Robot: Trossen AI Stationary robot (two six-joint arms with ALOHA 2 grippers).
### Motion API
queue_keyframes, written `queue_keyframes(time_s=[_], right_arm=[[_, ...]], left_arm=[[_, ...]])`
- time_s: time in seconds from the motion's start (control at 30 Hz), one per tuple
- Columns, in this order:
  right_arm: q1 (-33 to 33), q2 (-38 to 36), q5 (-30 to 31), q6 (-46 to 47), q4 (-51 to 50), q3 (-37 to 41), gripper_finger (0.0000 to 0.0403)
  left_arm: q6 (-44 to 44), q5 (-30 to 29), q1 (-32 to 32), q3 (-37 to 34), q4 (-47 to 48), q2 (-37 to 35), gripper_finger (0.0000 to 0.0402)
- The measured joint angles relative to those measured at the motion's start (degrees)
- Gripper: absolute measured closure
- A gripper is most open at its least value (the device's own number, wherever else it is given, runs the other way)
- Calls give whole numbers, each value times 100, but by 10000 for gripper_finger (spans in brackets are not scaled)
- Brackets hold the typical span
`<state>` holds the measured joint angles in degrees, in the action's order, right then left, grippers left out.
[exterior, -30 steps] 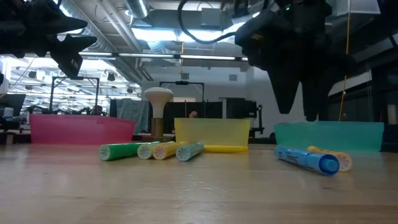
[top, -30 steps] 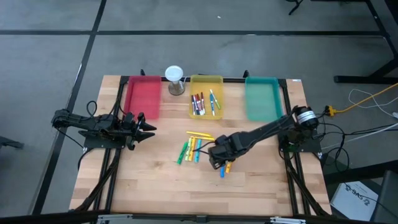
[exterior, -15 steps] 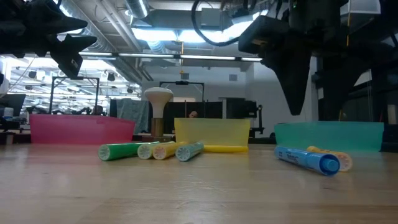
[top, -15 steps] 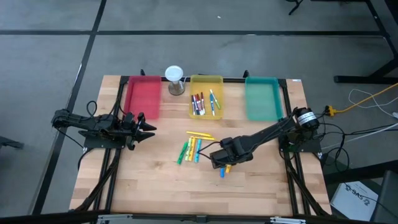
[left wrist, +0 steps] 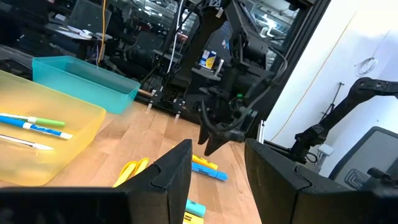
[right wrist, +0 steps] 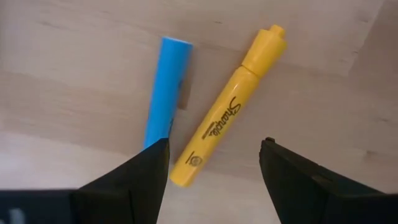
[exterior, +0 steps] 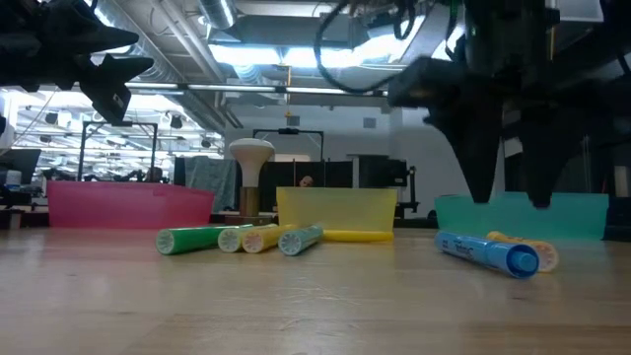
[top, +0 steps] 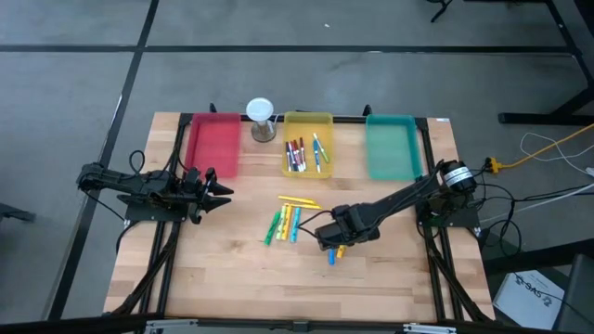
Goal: Pick & Place Markers
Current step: Put the right yellow highlighter into the blue bin
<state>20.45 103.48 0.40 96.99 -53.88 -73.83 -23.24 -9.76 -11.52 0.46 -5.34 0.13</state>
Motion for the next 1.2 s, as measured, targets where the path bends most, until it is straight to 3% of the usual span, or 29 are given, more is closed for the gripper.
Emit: queue_keyframes(time_s=[1.2], right_arm=[[-11, -26, -118, -8, 914, 1142, 166]], left_arm=[[0, 0, 0, 0, -2, 0, 258]])
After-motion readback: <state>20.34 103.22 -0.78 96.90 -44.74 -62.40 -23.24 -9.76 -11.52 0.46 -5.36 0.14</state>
